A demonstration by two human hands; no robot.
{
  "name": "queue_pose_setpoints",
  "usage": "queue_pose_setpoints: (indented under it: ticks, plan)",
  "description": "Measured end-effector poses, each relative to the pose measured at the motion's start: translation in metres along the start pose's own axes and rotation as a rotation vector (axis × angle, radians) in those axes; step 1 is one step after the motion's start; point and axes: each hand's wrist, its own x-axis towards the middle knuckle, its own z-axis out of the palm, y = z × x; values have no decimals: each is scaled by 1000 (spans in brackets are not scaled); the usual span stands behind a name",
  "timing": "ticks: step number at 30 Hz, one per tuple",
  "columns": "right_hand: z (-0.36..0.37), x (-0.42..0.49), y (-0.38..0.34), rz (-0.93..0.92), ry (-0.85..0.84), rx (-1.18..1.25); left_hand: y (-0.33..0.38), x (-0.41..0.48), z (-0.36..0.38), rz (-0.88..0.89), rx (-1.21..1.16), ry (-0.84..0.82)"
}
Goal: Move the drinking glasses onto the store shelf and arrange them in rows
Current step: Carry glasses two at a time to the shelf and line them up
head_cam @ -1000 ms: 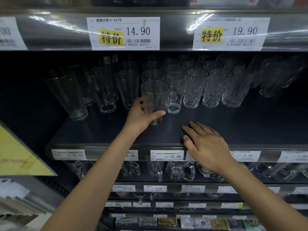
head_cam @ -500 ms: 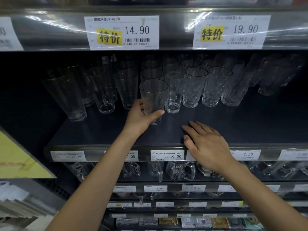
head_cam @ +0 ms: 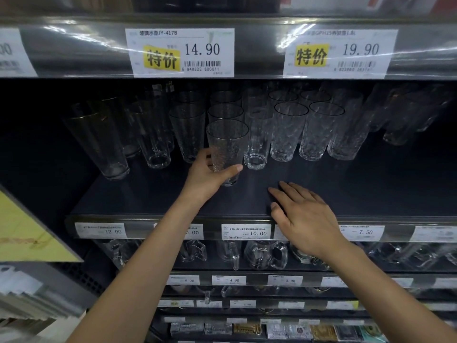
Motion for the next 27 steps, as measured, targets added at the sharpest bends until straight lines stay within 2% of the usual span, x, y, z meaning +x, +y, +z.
queue_pose_setpoints:
  ticks: [8, 14, 16, 19, 21, 24, 27]
  plan:
    - [-1, 0, 1, -19, 8, 4, 20, -14, -12, -56, 106, -141]
    - [-4, 0, 0, 4, -12, 68, 26, -35, -24, -109, 191, -140]
    - [-11, 1, 2, 49, -17, 234, 28, -43, -27, -114, 218, -55]
    - [-30, -4, 5, 170, 43, 787, 32, -58, -28, -77, 109, 0]
    - [-45, -13, 9, 241, 136, 1012, 38, -68, -21, -61, 23, -22]
    - [-65, -34, 19, 311, 281, 1190, 52, -82, 0, -27, -52, -117]
    - [-81, -60, 38, 371, 394, 1242, 67, -92, 33, 9, -95, -253]
